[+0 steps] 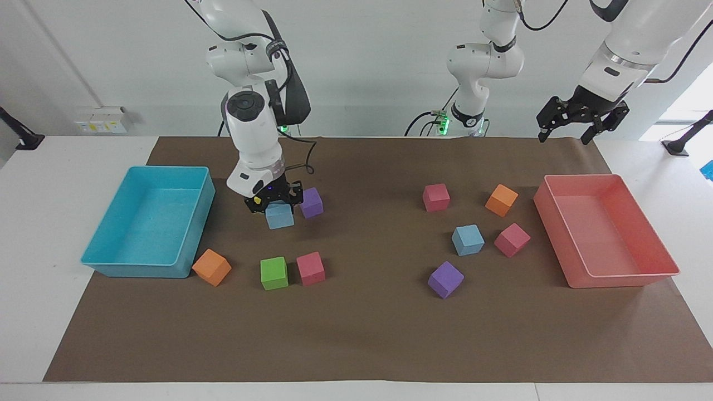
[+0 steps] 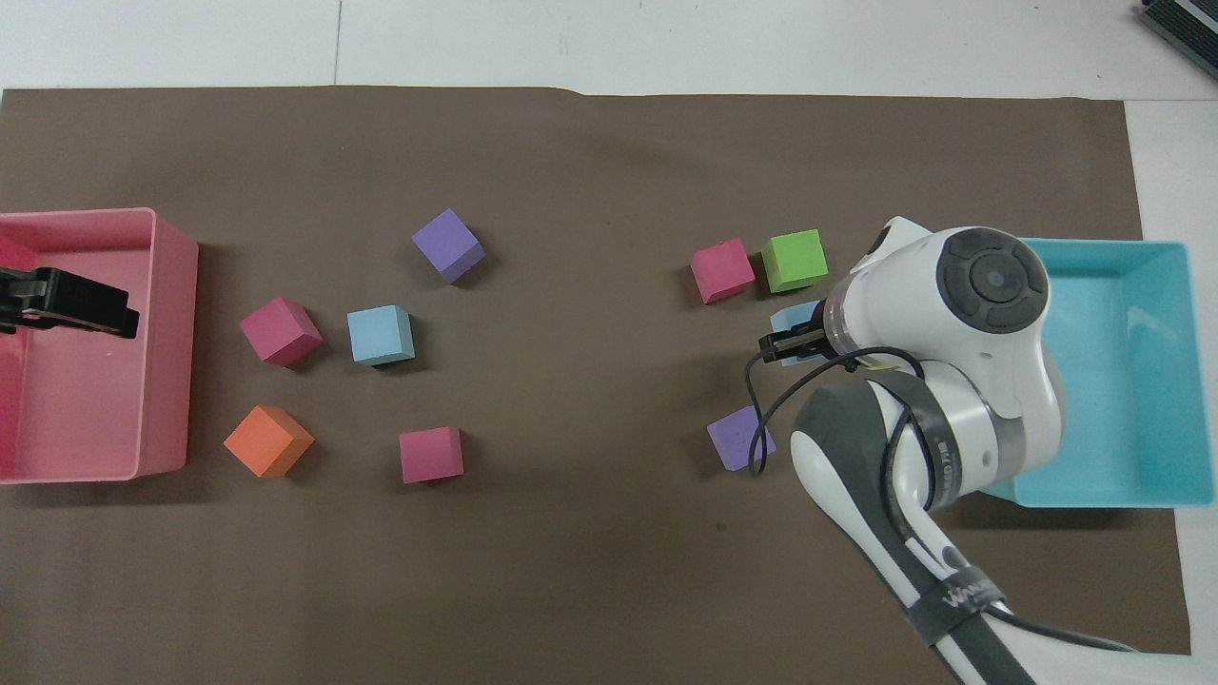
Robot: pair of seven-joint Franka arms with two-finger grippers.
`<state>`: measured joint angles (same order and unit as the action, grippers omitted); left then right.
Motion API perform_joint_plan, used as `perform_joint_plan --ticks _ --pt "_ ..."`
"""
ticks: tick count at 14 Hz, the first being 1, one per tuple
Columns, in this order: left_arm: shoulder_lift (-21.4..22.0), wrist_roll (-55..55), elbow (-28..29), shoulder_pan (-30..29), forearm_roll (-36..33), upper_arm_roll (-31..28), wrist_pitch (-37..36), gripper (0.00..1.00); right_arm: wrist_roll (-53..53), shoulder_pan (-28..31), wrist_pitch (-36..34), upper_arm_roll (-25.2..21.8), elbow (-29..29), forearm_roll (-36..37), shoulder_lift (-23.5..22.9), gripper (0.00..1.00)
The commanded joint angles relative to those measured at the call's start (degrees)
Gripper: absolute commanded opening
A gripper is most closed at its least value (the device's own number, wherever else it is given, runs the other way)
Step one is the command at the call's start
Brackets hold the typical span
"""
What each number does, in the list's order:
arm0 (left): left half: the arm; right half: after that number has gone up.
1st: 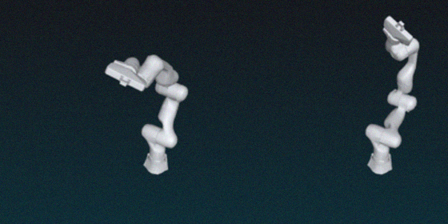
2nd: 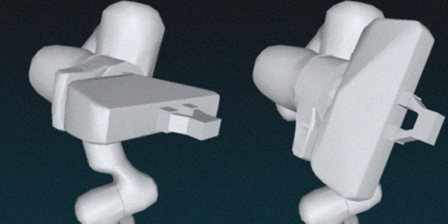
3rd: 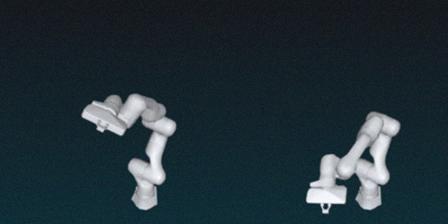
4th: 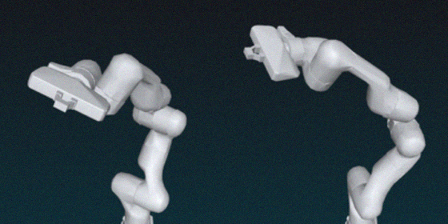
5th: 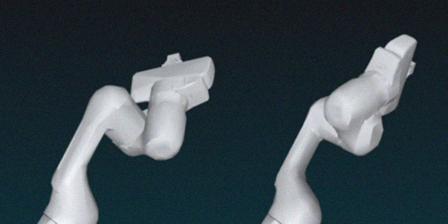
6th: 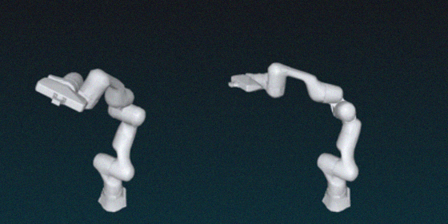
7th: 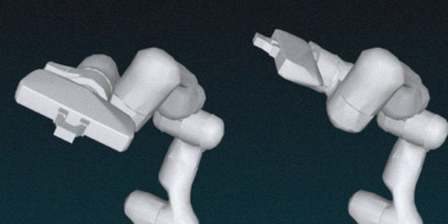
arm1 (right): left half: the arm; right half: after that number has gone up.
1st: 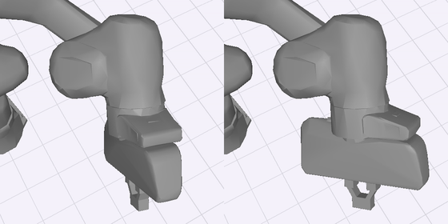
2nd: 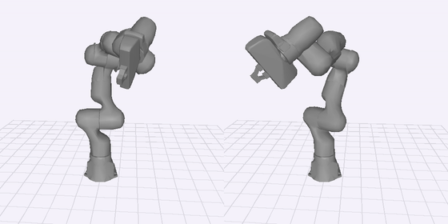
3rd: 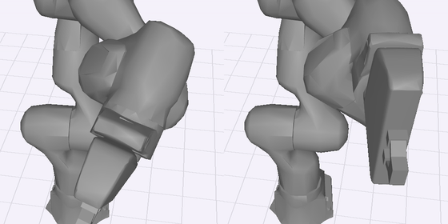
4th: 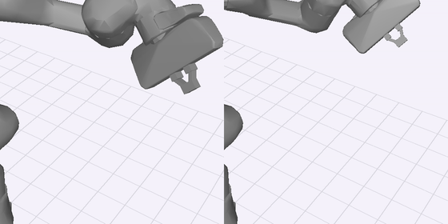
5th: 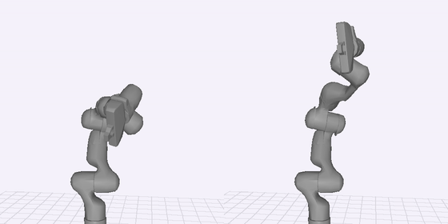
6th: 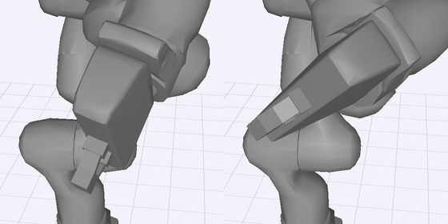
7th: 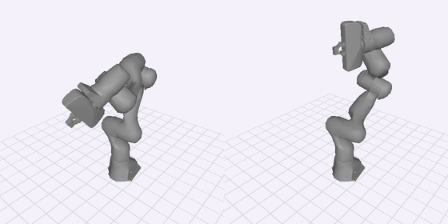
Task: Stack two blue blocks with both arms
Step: 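Lift the light-blue cube and carry it toward the table center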
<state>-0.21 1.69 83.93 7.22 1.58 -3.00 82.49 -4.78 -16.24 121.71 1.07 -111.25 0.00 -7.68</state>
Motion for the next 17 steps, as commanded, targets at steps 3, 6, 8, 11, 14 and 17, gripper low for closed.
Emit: perform_joint_plan --ticks 3,6,8,11,14,17 --pt "1.1 0.2 1.0 -0.7 0.6 0.3 -0.4 1.00 -11.8 -7.9 -5.0 0.1 14.4 0.5 -11.0 0.00" --pt "1.1 0.3 1.0 -0.7 0.6 0.3 -0.5 1.00 -21.2 -13.1 -4.7 0.1 20.0 1.0 -17.1 0.00" --pt "1.1 0.3 1.0 -0.6 0.6 0.3 -0.5 1.00 -26.3 -15.7 -4.0 0.1 23.0 1.5 -20.6 0.00" --pt "1.1 0.3 1.0 -0.7 0.6 0.3 -0.5 1.00 -29.2 -17.3 -1.7 0.1 23.1 1.5 -21.9 0.00" --pt "1.1 0.3 1.0 -0.7 0.6 0.3 -0.5 1.00 -31.3 -18.8 3.4 0.1 22.2 1.6 -23.2 0.00" --pt "1.1 0.3 1.0 -0.7 0.6 0.3 -0.5 1.00 -31.3 -18.4 5.2 0.1 20.0 1.5 -23.2 0.00"
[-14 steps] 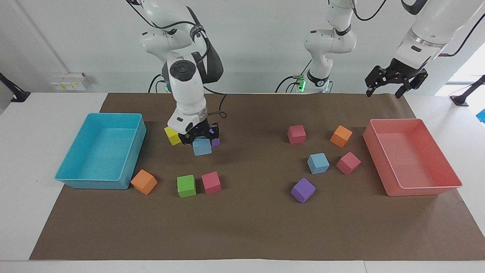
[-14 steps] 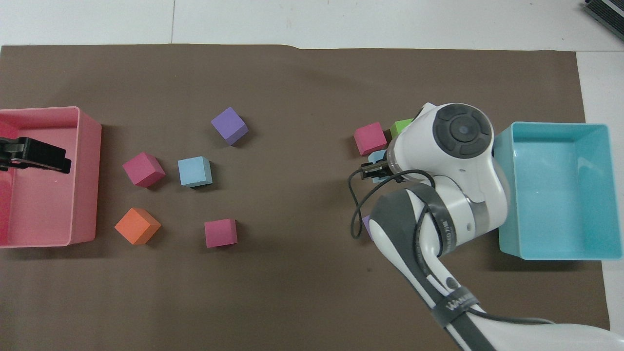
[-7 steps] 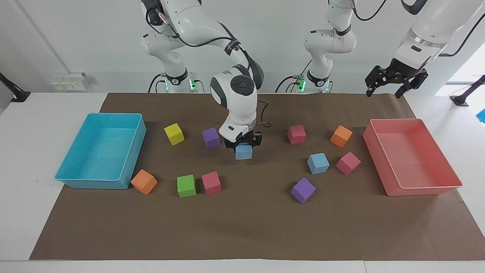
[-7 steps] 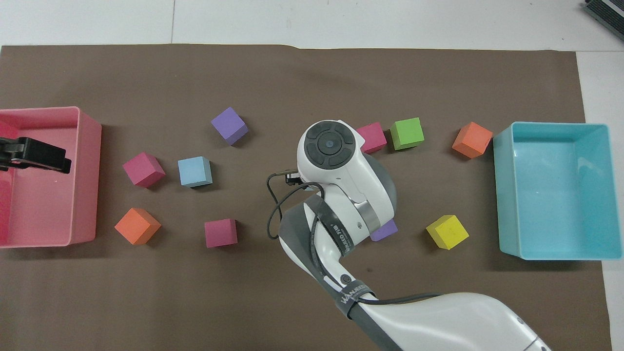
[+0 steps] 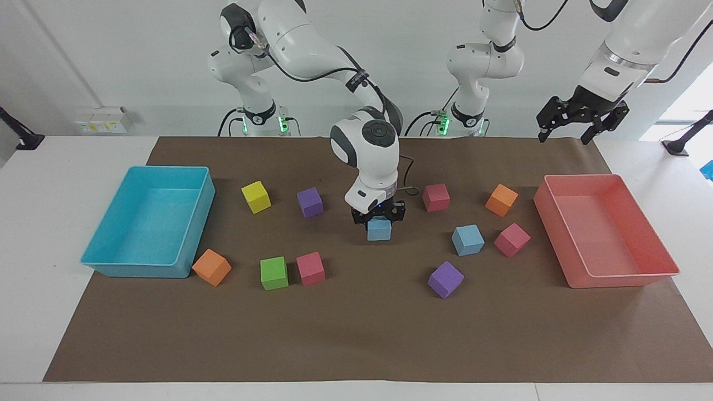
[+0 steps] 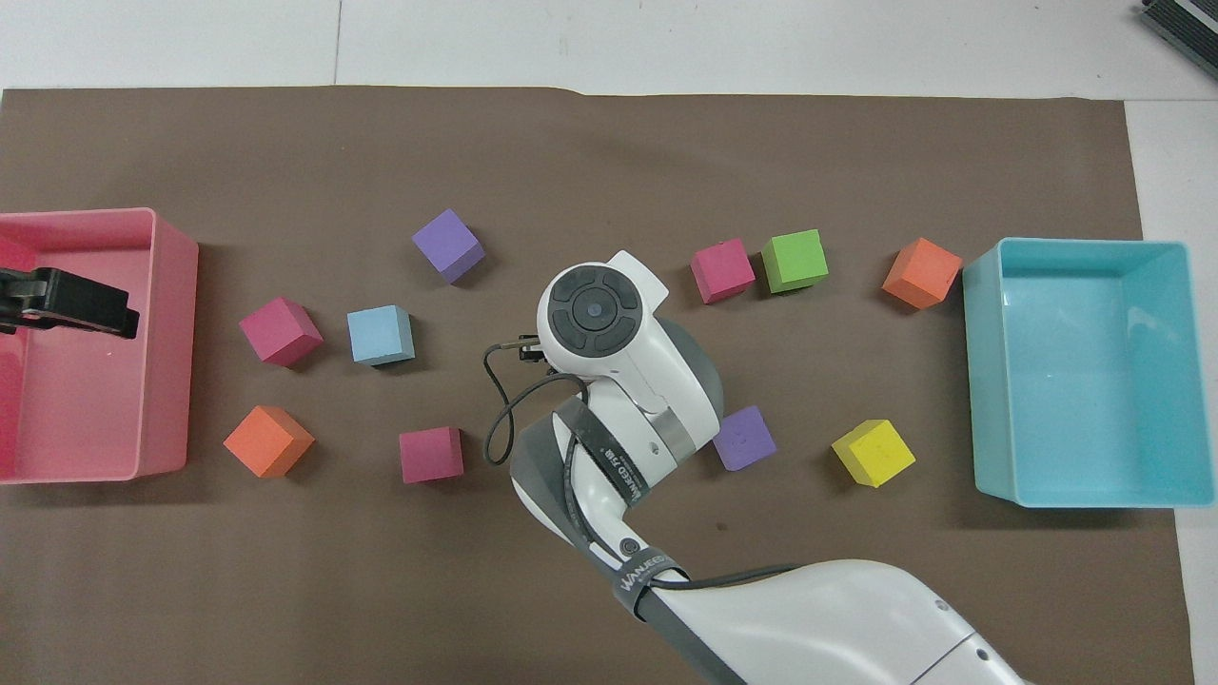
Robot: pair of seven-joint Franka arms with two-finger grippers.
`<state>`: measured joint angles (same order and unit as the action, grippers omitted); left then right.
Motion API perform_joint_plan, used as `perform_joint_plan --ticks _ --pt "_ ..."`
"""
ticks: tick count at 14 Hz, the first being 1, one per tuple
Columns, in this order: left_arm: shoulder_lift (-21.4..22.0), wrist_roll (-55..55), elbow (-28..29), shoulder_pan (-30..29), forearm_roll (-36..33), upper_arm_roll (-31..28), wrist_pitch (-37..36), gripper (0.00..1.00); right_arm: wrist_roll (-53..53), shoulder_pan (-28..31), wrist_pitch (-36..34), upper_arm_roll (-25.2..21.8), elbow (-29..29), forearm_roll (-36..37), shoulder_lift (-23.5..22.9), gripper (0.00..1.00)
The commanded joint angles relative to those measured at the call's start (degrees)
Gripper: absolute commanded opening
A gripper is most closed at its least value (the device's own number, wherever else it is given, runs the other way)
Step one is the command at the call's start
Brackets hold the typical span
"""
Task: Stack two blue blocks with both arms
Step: 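Lift the light-blue cube and carry it toward the table center, then lower the cube at the table center and open the right gripper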
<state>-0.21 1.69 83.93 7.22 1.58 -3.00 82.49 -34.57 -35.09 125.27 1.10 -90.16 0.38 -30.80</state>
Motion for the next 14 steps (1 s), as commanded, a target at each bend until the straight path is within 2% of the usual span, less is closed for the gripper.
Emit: perform_joint_plan --ticks 1,9,10,11,12,14 --pt "1.1 0.3 1.0 -0.7 0.6 0.3 -0.4 1.00 -1.6 0.6 2.3 0.0 -2.5 1.2 0.1 0.00" --pt "1.1 0.3 1.0 -0.6 0.6 0.4 -0.5 1.00 -2.3 0.5 4.3 0.0 -7.5 1.0 1.2 0.00" --pt "1.0 0.2 1.0 -0.5 0.6 0.4 -0.1 1.00 -2.3 0.5 4.1 0.0 -7.5 1.0 1.2 0.09" --pt "0.9 0.2 0.9 -0.4 0.5 0.4 0.8 1.00 -2.4 0.4 3.8 0.0 -7.4 1.0 1.3 0.47" --pt "0.9 0.3 1.0 -0.1 0.4 0.4 2.6 1.00 -2.6 0.1 3.6 0.0 -7.3 1.3 1.3 0.99" --pt "0.6 0.3 0.9 0.0 0.3 0.4 3.6 1.00 -2.6 -0.1 3.6 -0.1 -7.2 2.6 2.3 1.00"
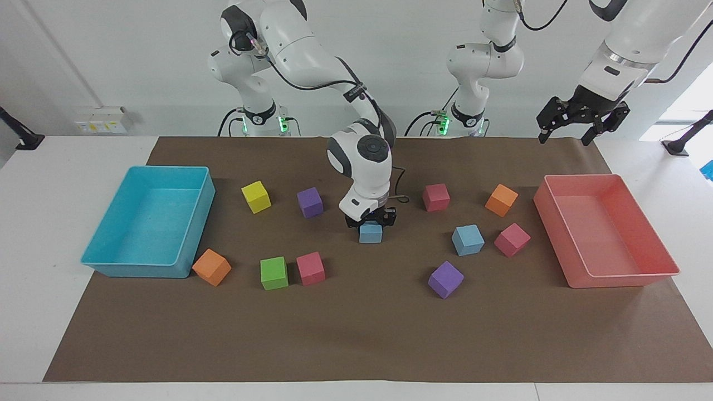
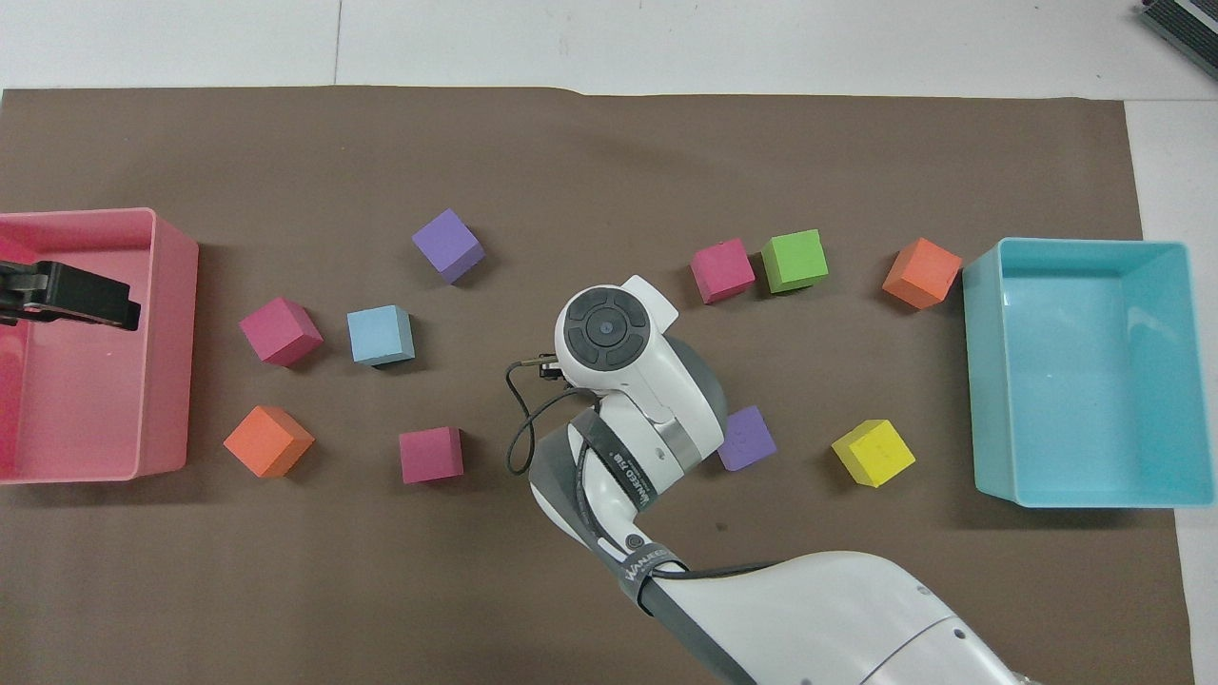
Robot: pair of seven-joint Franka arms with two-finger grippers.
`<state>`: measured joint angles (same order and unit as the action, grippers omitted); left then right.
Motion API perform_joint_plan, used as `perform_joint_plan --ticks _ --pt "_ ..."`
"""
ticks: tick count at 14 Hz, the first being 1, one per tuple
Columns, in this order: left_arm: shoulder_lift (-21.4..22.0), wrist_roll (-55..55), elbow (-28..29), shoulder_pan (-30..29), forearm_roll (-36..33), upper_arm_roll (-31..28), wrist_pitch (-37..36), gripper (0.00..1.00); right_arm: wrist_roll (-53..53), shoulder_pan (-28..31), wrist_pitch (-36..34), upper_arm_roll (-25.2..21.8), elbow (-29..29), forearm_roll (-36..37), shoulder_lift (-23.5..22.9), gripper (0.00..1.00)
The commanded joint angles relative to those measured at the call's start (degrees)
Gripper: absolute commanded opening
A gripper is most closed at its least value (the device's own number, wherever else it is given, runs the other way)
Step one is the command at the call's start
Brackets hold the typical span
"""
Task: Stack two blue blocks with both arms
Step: 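Lower the cube at the table center and open the right gripper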
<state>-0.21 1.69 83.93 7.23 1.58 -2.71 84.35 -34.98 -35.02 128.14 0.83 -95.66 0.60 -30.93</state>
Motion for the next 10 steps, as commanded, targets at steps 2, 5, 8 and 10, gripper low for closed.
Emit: perform_joint_plan --ticks 2,5,8,10 --pt "0.5 0.3 0.8 0.1 0.3 0.1 1.9 1.00 -2.2 0.3 0.4 0.0 -1.8 3.1 5.0 1.00" --pt "-0.1 0.3 0.5 0.2 0.2 0.2 3.0 1.00 -2.1 1.0 0.4 -0.5 -1.6 3.2 8.0 1.00" --pt "-1.4 0.2 0.5 0.2 0.3 0.2 5.0 1.00 0.2 4.9 -3.0 -0.2 -1.6 3.4 12.7 1.00" --pt "-2.7 -1.2 0.6 0.3 0.3 0.5 6.8 1.00 2.4 6.6 -7.3 -0.2 -1.6 3.4 16.6 1.00"
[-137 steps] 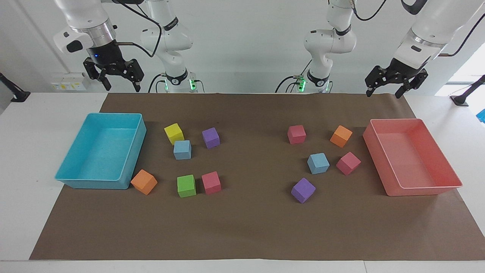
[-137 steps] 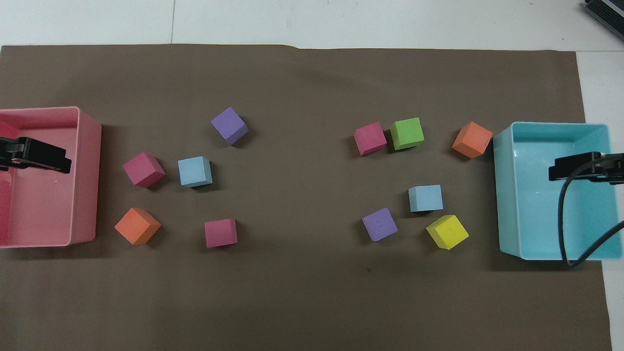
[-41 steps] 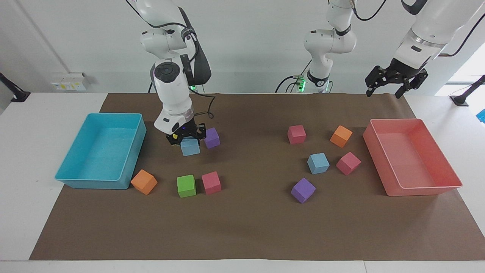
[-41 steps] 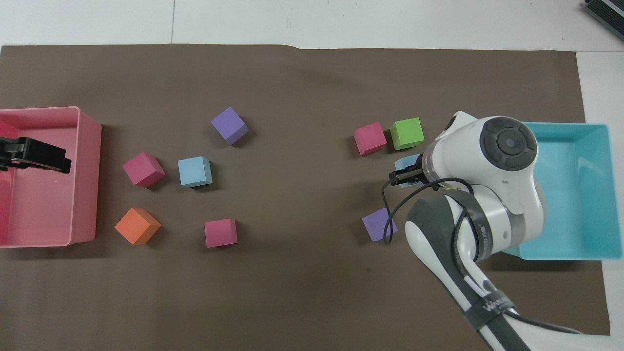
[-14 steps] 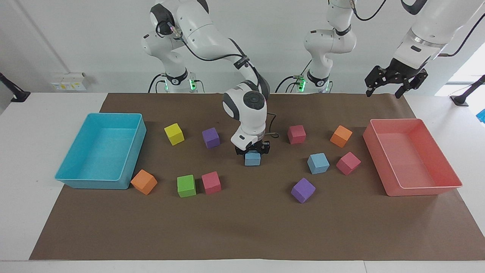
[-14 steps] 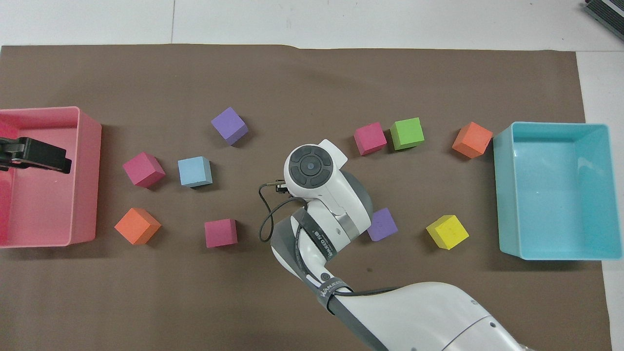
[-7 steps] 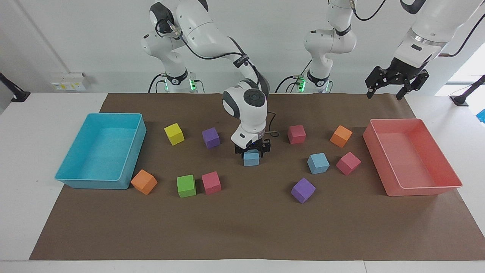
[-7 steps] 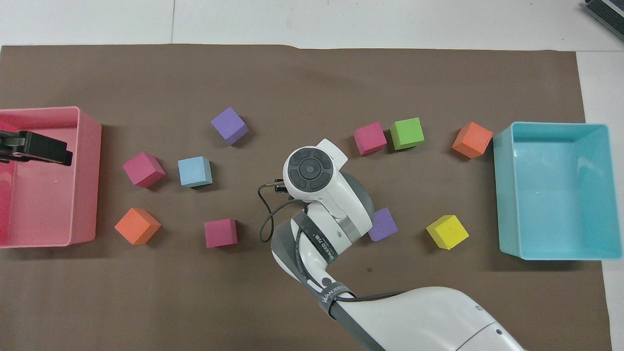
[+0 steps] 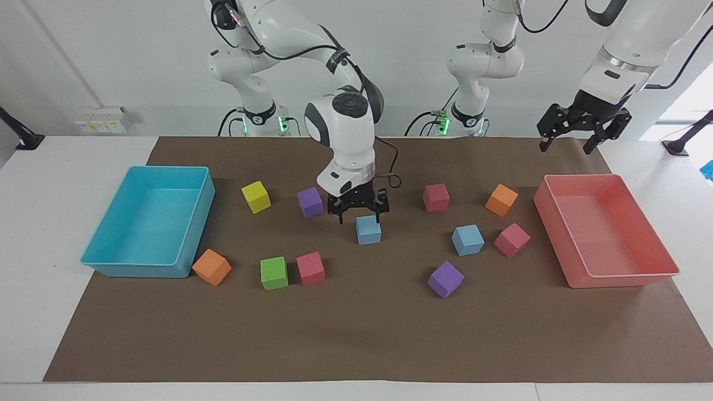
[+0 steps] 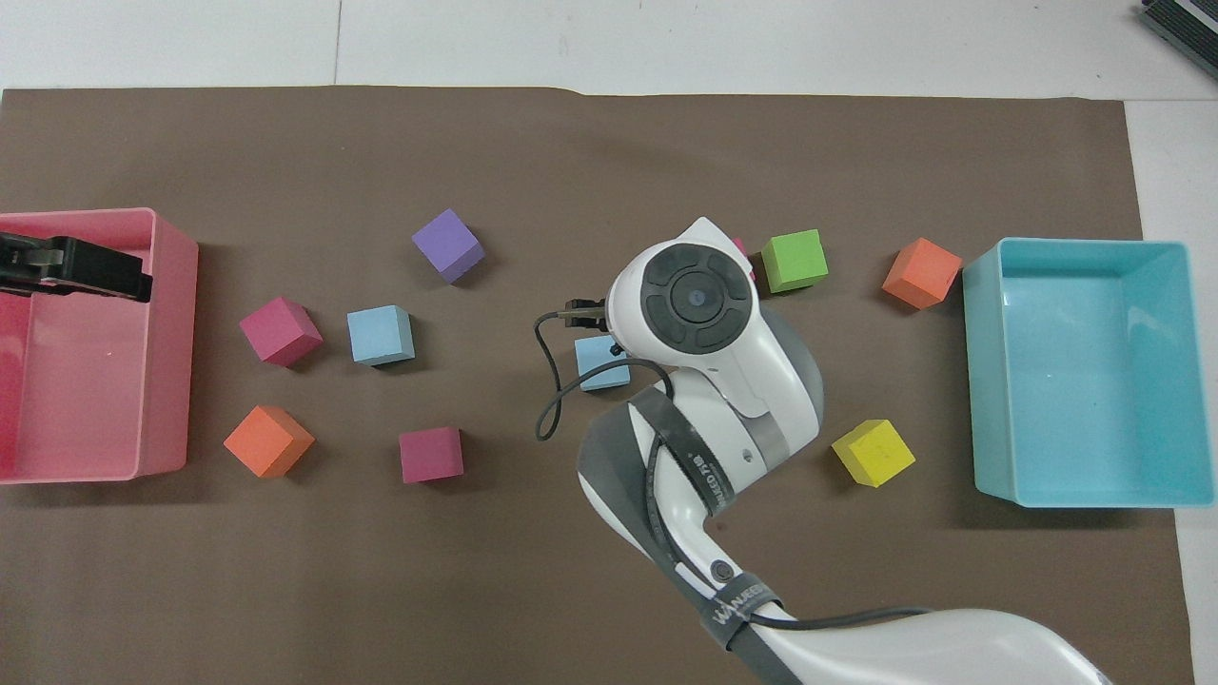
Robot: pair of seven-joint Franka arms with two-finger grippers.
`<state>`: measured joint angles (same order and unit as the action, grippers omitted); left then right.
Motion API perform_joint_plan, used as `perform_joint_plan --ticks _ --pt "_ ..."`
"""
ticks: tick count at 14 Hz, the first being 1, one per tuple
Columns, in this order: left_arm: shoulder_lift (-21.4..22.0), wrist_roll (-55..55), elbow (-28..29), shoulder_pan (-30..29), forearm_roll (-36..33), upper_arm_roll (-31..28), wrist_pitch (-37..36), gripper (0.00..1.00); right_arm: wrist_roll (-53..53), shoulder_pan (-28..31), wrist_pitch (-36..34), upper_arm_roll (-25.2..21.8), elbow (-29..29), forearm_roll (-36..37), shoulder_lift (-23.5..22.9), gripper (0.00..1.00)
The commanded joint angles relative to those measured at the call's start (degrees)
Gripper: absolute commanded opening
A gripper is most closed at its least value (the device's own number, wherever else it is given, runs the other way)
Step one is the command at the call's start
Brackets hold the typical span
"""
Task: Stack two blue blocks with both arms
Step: 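Lower the cube at the table center and open the right gripper, then grasp the other blue cube with the left gripper while the right gripper withdraws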
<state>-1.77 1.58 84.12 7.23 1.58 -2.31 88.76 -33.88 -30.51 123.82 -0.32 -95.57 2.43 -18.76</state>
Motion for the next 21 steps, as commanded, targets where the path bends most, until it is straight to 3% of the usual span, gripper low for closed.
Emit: perform_joint_plan --ticks 1,6,12,18,19,21 --pt "-1.6 -2.2 0.5 0.5 0.4 0.3 3.9 1.00 2.2 3.0 -4.8 0.9 -1.7 1.5 6.2 1.00" --pt "-4.3 -6.9 3.8 3.8 0.5 0.4 9.9 1.00 11.7 8.4 -13.0 1.1 -1.6 -0.4 11.2 1.00" --pt "-4.3 -13.8 16.4 7.4 0.6 0.4 22.6 1.00 34.5 16.6 -13.1 1.0 -2.3 -23.8 9.2 1.00" --pt "-6.1 -18.4 28.6 10.3 0.6 0.4 36.2 1.00 47.3 18.5 -9.6 1.0 -5.1 -36.6 4.9 1.00" --pt "-6.1 -19.5 30.4 10.8 0.6 0.4 38.2 1.00 47.5 18.3 -8.9 1.0 -5.6 -38.3 4.3 0.94" --pt "-6.3 -20.4 33.6 11.3 0.6 0.4 42.2 1.00 48.7 17.6 -6.8 1.0 -6.9 -41.4 2.9 0.62"
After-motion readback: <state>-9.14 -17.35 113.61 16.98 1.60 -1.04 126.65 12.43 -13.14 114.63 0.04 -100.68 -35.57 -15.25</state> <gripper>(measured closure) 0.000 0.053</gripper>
